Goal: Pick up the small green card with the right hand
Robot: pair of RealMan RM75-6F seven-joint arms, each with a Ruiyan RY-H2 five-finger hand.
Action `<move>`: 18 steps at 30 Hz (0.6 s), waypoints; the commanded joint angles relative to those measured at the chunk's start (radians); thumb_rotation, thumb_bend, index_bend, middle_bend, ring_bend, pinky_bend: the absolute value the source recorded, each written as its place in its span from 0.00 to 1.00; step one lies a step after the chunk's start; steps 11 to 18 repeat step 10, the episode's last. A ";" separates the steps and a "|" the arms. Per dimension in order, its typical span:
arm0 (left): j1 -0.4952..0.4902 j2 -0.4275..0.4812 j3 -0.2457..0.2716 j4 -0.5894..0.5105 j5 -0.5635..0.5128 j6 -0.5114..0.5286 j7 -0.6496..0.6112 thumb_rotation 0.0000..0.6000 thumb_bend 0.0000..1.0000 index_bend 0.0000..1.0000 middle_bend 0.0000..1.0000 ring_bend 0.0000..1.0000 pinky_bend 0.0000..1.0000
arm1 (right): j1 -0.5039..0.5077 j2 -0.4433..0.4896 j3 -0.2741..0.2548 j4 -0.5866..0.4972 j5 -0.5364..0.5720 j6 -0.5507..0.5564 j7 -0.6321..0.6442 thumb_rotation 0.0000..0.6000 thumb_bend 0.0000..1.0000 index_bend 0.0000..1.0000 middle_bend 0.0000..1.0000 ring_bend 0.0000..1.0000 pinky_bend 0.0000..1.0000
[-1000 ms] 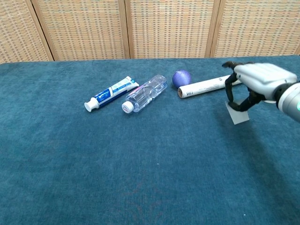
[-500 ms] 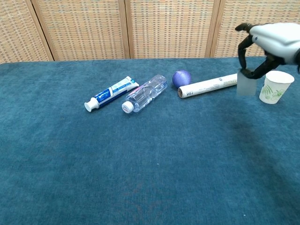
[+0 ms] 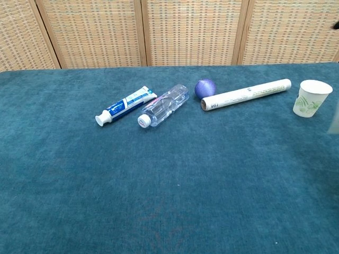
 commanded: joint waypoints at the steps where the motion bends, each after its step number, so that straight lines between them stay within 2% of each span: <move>1: 0.006 -0.007 -0.001 -0.002 0.000 0.009 0.015 1.00 0.25 0.00 0.00 0.00 0.00 | -0.092 0.053 -0.083 0.017 -0.105 0.094 0.086 1.00 0.05 0.09 0.00 0.00 0.00; 7: 0.013 -0.023 -0.003 0.002 0.008 0.026 0.046 1.00 0.25 0.00 0.00 0.00 0.00 | -0.172 0.084 -0.141 0.045 -0.180 0.162 0.130 1.00 0.05 0.09 0.00 0.00 0.00; 18: 0.014 -0.025 -0.003 0.002 0.006 0.026 0.053 1.00 0.25 0.00 0.00 0.00 0.00 | -0.188 0.084 -0.147 0.059 -0.195 0.176 0.141 1.00 0.05 0.09 0.00 0.00 0.00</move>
